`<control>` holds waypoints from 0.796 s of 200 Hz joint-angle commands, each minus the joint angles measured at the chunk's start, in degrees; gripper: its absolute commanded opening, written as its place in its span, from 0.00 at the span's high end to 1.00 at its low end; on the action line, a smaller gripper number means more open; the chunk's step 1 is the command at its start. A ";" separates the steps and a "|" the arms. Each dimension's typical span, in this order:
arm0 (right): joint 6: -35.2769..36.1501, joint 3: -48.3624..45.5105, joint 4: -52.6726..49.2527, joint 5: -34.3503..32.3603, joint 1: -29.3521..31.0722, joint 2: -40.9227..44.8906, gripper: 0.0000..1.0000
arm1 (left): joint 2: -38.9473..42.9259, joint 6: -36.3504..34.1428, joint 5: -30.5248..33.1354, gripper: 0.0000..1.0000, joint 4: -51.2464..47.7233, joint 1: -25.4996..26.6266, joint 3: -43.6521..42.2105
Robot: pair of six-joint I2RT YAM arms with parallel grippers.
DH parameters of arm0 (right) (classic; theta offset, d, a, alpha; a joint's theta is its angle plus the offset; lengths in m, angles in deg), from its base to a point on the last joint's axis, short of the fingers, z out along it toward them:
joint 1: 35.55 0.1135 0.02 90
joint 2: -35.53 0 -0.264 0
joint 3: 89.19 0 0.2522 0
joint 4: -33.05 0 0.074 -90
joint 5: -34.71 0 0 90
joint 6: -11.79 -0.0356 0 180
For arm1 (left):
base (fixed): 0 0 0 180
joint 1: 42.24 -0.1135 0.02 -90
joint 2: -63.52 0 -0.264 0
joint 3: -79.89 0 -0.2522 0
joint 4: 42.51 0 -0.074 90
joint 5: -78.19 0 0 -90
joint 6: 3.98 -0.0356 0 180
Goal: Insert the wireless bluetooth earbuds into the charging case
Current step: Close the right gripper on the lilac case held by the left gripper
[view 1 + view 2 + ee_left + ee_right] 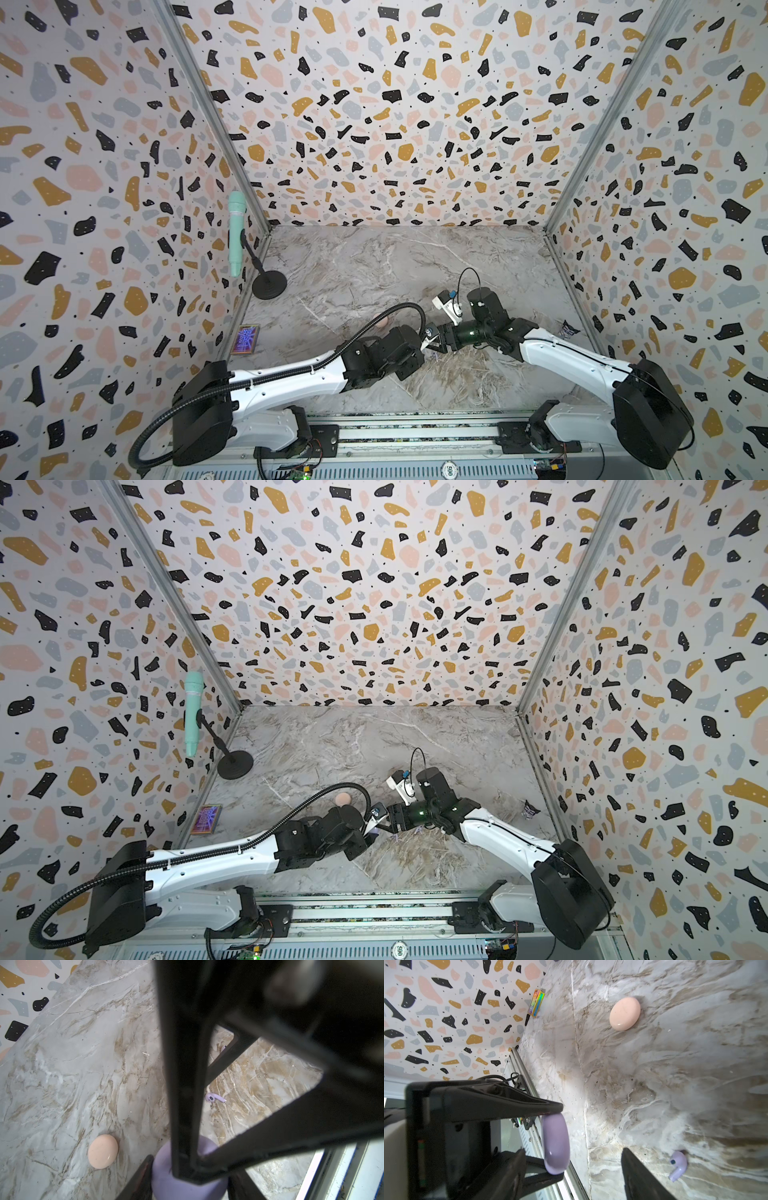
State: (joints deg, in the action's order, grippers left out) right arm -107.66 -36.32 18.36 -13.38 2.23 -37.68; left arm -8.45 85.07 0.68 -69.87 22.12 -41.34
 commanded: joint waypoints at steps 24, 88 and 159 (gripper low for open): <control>0.54 -0.01 2.88 3.46 0.96 -1.92 0.38 | 0.16 -1.21 -0.48 1.00 1.93 0.59 0.11; -0.10 -1.70 4.82 5.91 1.87 -1.23 0.56 | -0.19 -1.46 -0.14 1.00 1.31 0.86 0.66; -0.50 -2.81 5.87 6.35 2.30 -0.01 0.66 | -0.56 -1.42 -0.20 1.00 0.95 1.03 1.13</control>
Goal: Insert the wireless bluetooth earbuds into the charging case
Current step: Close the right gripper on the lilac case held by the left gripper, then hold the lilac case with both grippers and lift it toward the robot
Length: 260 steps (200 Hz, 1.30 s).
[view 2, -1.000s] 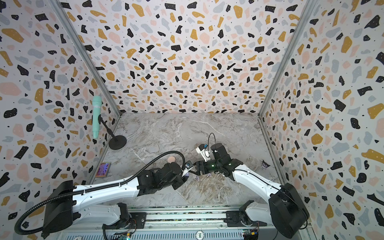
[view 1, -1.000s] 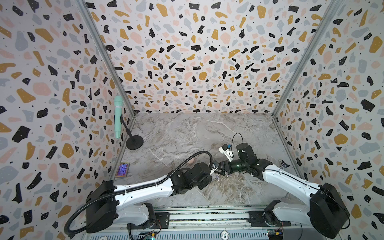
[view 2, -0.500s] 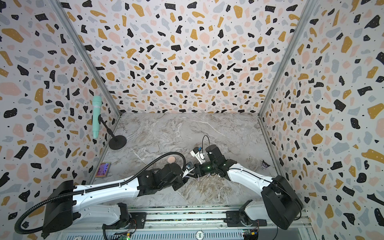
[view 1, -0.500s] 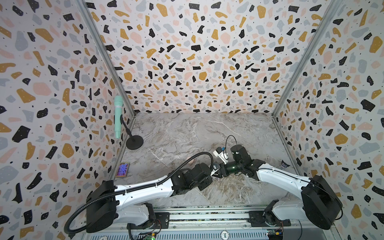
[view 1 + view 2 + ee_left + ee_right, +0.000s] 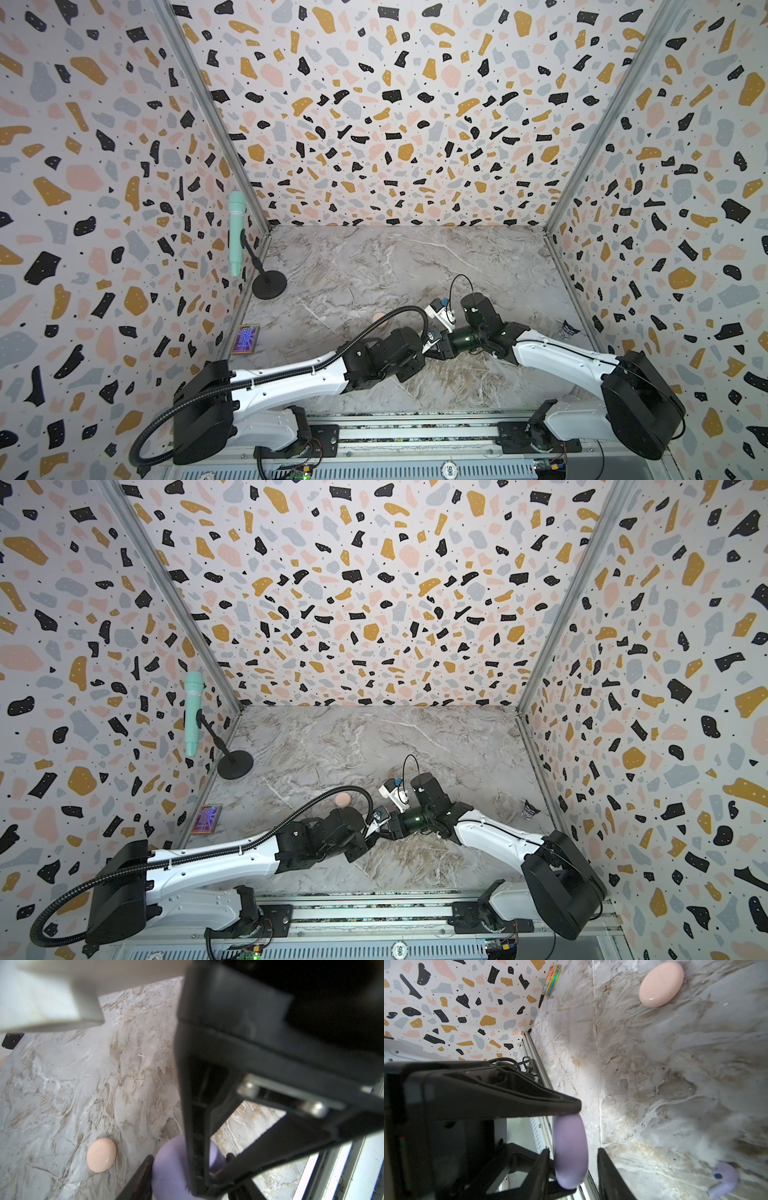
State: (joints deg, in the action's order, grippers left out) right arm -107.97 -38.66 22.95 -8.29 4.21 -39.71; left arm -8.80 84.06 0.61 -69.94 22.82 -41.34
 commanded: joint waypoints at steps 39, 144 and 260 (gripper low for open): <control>0.02 -0.39 1.62 2.13 0.40 2.27 0.90 | -0.37 -0.55 -0.33 0.96 0.59 0.42 1.78; 1.95 0.68 -1.83 -0.88 -0.22 7.31 1.00 | 9.06 1.58 -5.63 0.11 -5.31 0.33 7.32; 8.88 4.98 -7.50 0.09 6.65 21.65 1.00 | 29.12 11.78 -42.85 0.07 -6.21 -18.52 -0.58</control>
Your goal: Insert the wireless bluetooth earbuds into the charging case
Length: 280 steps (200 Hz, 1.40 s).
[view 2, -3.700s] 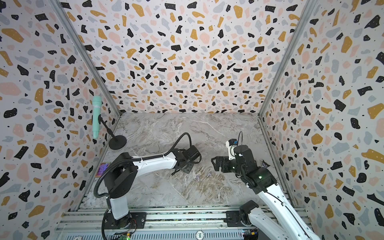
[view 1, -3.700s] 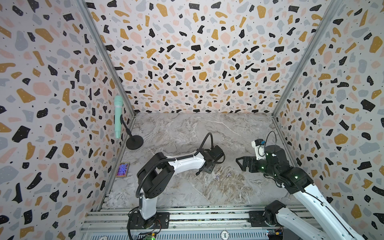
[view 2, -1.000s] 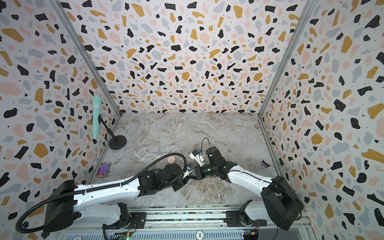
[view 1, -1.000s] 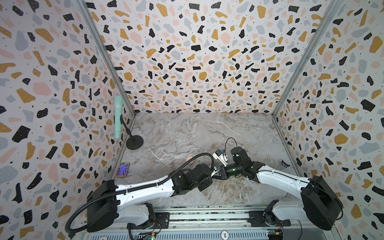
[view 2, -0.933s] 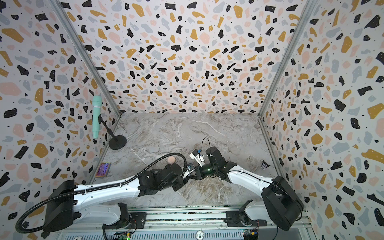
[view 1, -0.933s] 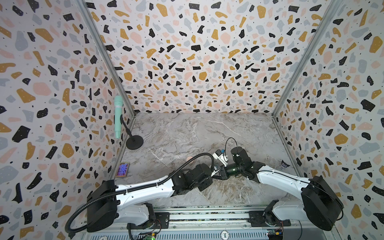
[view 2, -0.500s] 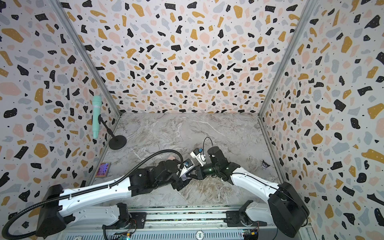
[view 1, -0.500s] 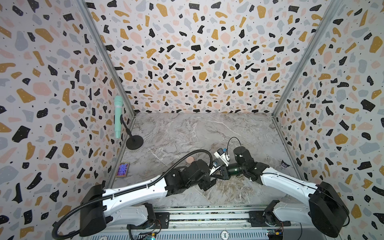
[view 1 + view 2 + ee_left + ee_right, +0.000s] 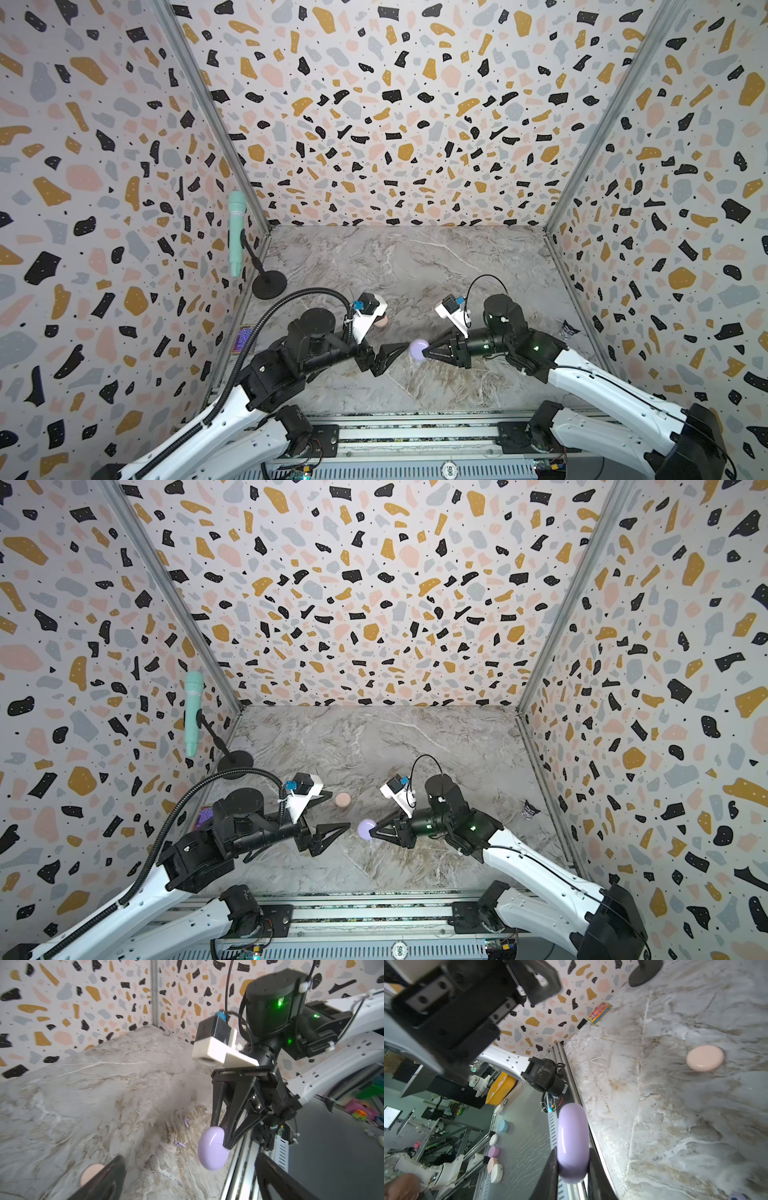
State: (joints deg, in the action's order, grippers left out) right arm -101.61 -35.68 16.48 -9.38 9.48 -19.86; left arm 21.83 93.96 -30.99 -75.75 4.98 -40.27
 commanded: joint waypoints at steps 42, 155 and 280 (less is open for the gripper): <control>2.88 2.00 -0.17 2.21 2.15 3.95 1.00 | -1.70 3.28 -17.36 0.14 2.16 -0.71 -3.71; 2.44 1.91 1.36 2.10 3.56 4.09 1.00 | -7.95 5.18 -24.85 0.47 6.32 -0.67 -4.07; 2.51 2.33 1.87 -0.05 5.59 2.11 1.00 | -10.05 6.39 -27.20 0.63 8.35 -0.69 -4.20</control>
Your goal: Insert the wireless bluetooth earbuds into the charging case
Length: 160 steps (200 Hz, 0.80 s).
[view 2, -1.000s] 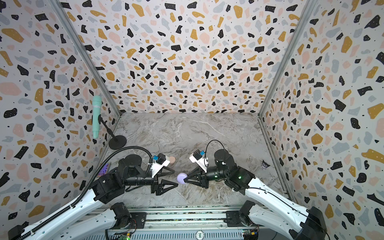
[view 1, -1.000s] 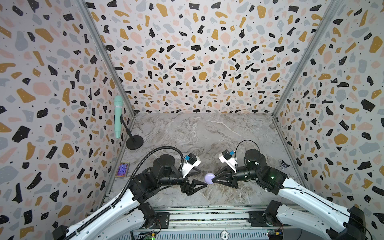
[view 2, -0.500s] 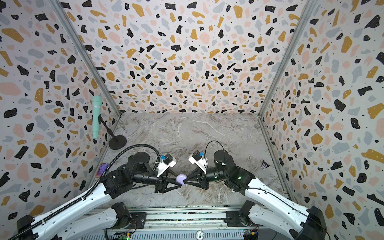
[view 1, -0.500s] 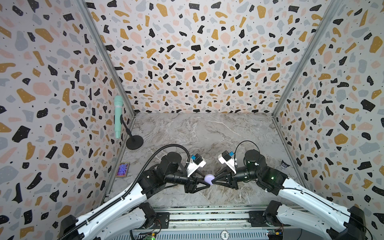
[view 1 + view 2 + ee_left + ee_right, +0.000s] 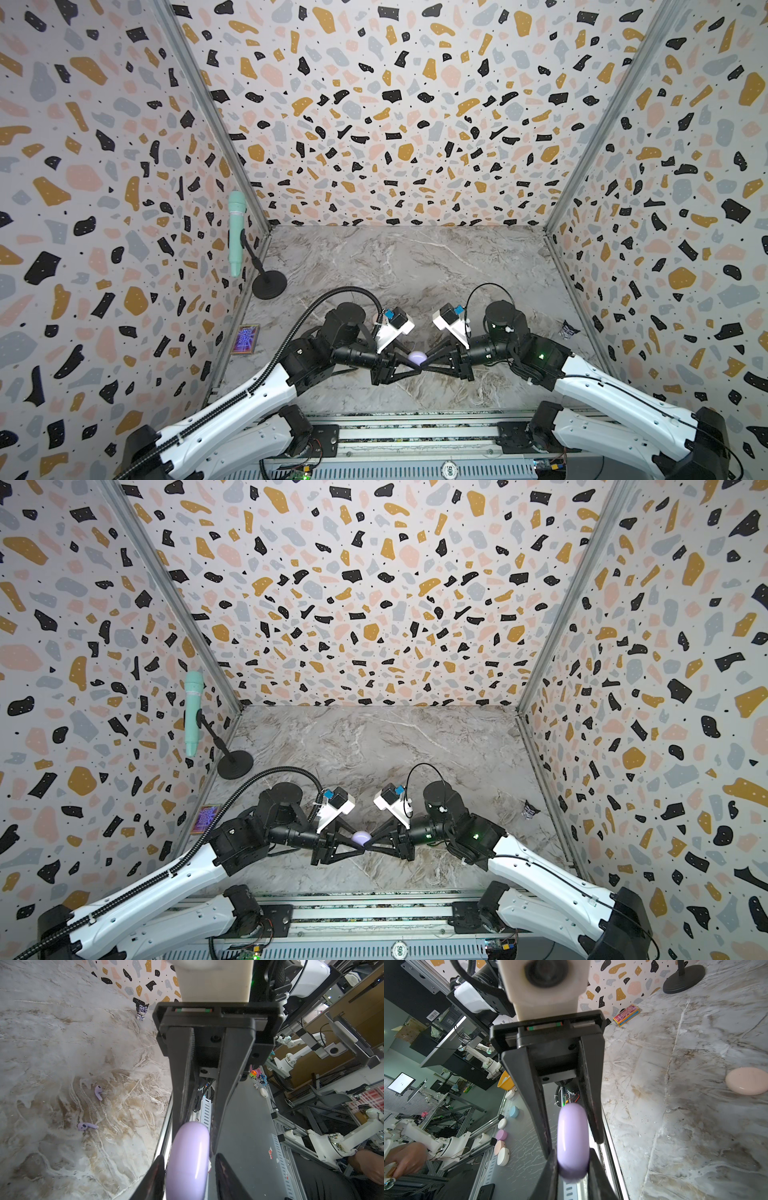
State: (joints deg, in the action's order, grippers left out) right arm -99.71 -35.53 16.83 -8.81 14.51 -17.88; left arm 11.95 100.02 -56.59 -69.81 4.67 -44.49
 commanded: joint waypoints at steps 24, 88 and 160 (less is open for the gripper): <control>0.80 2.20 1.32 -1.60 0.55 0.82 1.00 | -0.46 0.37 -1.77 0.67 2.38 -0.42 -0.11; 0.82 1.94 1.19 -5.00 0.56 3.28 1.00 | 0.04 1.99 -1.96 0.55 2.51 -0.31 -1.07; 0.58 1.68 1.61 -2.80 0.56 2.67 1.00 | -0.81 0.96 -2.46 0.58 1.71 -0.16 -0.11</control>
State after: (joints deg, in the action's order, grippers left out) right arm -99.14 -35.53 17.05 -12.92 14.77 -15.41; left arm 11.31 101.63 -57.90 -69.44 4.67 -44.86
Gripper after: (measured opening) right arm 0.213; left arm 0.424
